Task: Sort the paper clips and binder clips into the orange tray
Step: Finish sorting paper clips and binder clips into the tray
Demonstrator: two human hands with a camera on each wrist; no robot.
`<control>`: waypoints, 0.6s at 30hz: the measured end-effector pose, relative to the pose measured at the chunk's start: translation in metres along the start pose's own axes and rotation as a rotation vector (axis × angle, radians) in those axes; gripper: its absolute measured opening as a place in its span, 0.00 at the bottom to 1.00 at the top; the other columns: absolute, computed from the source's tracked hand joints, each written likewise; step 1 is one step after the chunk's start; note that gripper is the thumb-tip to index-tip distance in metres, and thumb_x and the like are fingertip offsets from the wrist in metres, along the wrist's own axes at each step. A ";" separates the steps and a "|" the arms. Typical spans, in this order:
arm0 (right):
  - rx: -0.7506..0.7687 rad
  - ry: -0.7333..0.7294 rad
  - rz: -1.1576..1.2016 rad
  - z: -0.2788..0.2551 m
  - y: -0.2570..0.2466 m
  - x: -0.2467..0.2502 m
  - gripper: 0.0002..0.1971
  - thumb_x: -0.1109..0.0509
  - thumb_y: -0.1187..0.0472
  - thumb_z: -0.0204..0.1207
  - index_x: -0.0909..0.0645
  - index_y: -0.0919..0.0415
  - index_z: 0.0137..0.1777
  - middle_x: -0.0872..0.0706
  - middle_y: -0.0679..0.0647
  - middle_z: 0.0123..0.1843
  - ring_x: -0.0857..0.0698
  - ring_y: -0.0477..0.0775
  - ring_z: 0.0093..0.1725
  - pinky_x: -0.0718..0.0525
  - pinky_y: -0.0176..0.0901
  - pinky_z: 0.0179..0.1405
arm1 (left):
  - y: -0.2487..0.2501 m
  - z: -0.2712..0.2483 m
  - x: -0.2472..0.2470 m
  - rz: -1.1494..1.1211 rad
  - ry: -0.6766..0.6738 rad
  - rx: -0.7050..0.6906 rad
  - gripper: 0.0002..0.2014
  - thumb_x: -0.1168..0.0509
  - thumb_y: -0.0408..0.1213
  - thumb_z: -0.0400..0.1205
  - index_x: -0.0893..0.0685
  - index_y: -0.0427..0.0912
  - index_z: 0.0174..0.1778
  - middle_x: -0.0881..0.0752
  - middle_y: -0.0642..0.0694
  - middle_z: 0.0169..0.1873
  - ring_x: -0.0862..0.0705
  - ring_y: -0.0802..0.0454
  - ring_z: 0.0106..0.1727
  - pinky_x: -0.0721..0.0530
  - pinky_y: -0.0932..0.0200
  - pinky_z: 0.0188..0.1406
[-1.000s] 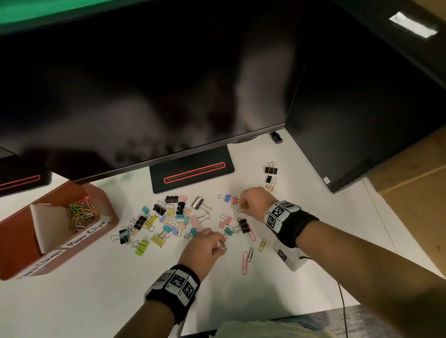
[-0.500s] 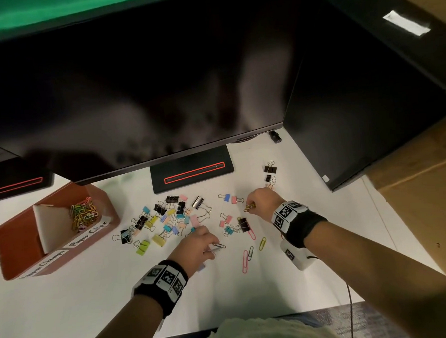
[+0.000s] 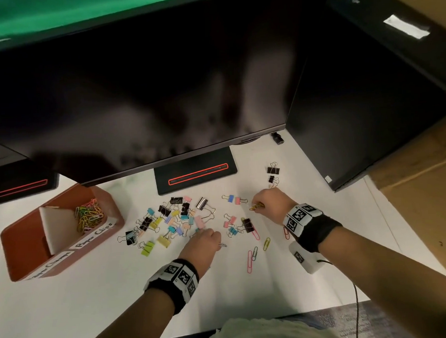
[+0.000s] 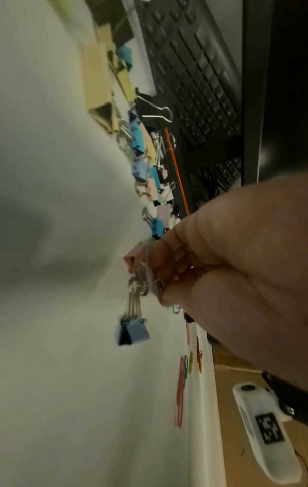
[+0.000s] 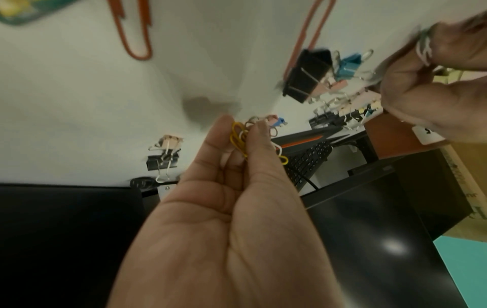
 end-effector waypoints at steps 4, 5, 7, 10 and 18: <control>0.059 0.046 0.003 -0.003 -0.025 0.012 0.11 0.36 0.60 0.80 0.16 0.65 0.54 0.13 0.60 0.51 0.15 0.58 0.51 0.20 0.45 0.51 | -0.013 -0.007 0.009 -0.275 0.120 0.044 0.10 0.32 0.32 0.77 0.27 0.44 0.47 0.24 0.48 0.46 0.23 0.48 0.52 0.27 0.62 0.44; 0.077 0.064 0.005 -0.004 -0.035 0.016 0.11 0.36 0.60 0.80 0.16 0.64 0.55 0.13 0.59 0.52 0.15 0.58 0.52 0.18 0.46 0.52 | -0.019 -0.013 0.019 -0.360 0.187 0.068 0.06 0.36 0.34 0.80 0.27 0.46 0.44 0.24 0.50 0.43 0.22 0.50 0.49 0.26 0.64 0.43; 0.122 0.101 0.014 -0.002 -0.063 0.025 0.11 0.35 0.60 0.80 0.16 0.63 0.57 0.13 0.59 0.53 0.16 0.59 0.53 0.18 0.48 0.55 | -0.041 -0.032 0.042 -0.493 0.332 0.127 0.05 0.40 0.38 0.83 0.25 0.44 0.42 0.20 0.50 0.40 0.21 0.54 0.42 0.21 0.63 0.42; 0.205 0.131 0.046 0.007 -0.118 0.035 0.10 0.36 0.61 0.80 0.16 0.61 0.56 0.14 0.57 0.53 0.17 0.56 0.53 0.20 0.45 0.54 | -0.090 -0.070 0.082 -0.595 0.564 0.219 0.04 0.38 0.37 0.81 0.20 0.42 0.44 0.17 0.49 0.37 0.18 0.55 0.38 0.19 0.63 0.37; 0.440 0.132 0.094 0.067 -0.317 0.019 0.08 0.35 0.64 0.77 0.17 0.61 0.53 0.14 0.61 0.53 0.17 0.61 0.54 0.19 0.52 0.56 | -0.247 -0.157 0.101 -0.580 0.636 0.643 0.07 0.34 0.37 0.80 0.20 0.38 0.50 0.14 0.40 0.43 0.17 0.45 0.45 0.20 0.54 0.47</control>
Point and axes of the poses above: each hand's wrist, its own z-axis towards the middle knuckle, its own x-axis out of the back of the hand, y = z × x, the point moved 5 cm from there along z, towards the middle knuckle
